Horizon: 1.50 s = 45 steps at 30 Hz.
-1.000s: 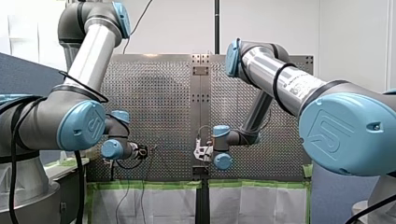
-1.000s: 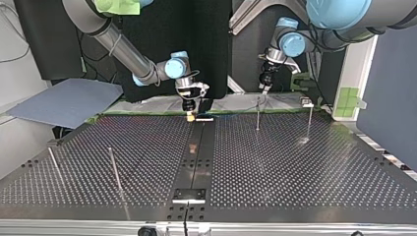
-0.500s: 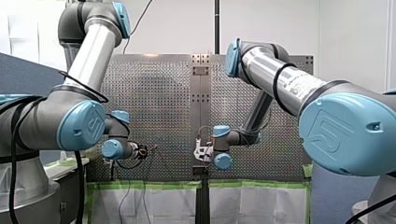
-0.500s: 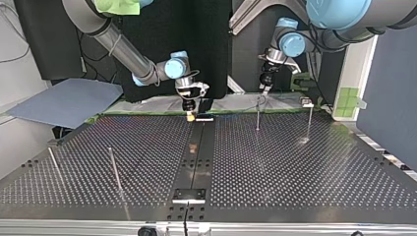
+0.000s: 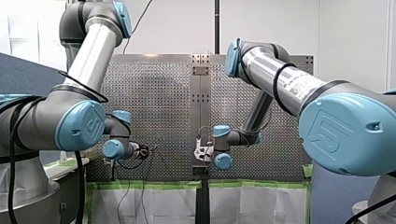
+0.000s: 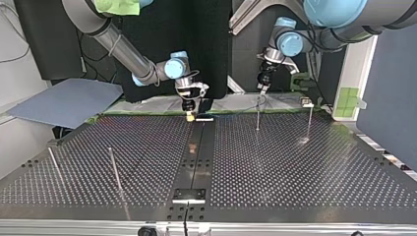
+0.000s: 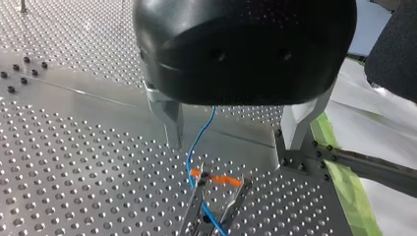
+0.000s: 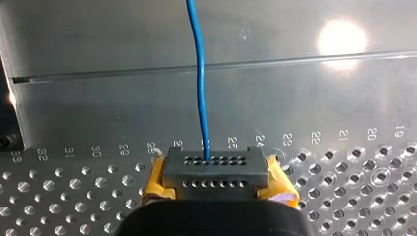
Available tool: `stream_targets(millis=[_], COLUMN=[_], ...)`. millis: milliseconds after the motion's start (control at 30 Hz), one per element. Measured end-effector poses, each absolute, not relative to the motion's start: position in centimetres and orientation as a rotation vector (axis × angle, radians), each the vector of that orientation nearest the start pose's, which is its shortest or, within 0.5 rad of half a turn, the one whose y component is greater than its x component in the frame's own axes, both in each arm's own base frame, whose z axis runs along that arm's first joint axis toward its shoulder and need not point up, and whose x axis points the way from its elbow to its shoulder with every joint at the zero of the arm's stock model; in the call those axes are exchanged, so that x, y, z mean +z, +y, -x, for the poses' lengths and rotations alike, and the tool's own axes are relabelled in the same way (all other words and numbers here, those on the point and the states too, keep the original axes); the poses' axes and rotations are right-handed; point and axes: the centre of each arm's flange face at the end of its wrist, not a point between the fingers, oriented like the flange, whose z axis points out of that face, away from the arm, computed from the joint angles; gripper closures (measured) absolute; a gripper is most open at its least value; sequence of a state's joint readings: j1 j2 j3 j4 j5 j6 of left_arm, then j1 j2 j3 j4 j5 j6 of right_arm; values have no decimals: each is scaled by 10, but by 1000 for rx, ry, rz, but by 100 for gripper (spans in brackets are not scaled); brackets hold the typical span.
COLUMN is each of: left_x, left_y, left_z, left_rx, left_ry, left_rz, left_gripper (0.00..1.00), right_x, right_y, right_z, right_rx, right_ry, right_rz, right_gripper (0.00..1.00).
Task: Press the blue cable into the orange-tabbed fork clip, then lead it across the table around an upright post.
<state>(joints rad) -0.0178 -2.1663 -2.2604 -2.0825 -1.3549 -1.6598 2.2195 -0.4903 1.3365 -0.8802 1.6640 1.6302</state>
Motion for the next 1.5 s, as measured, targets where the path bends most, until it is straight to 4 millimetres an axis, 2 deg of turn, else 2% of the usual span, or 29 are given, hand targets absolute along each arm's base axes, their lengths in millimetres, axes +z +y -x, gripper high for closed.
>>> stream_targets(millis=[233, 600, 967, 1233, 1500], left_x=[24, 41, 52, 37, 17], left_y=[-179, -219, -260, -266, -261], left_z=[-425, -448, -453, -469, -489], left_rx=[-305, -333, -357, -342, -264], left_ry=[1778, 1745, 1731, 1756, 1762], left_rz=[-87, -57, -72, -74, -45], left_gripper=[2, 2, 2, 2, 2], right_x=[-27, -29, -29, -29, -30], right_y=[-511, -511, -511, -510, -509], right_z=[-546, -545, -546, -546, -546], right_rx=[1674, 1673, 1674, 1673, 1667], right_ry=[-929, -927, -927, -928, -931], right_rz=[-1564, -1570, -1571, -1574, -1585], right_gripper=[100, 100, 100, 100, 100])
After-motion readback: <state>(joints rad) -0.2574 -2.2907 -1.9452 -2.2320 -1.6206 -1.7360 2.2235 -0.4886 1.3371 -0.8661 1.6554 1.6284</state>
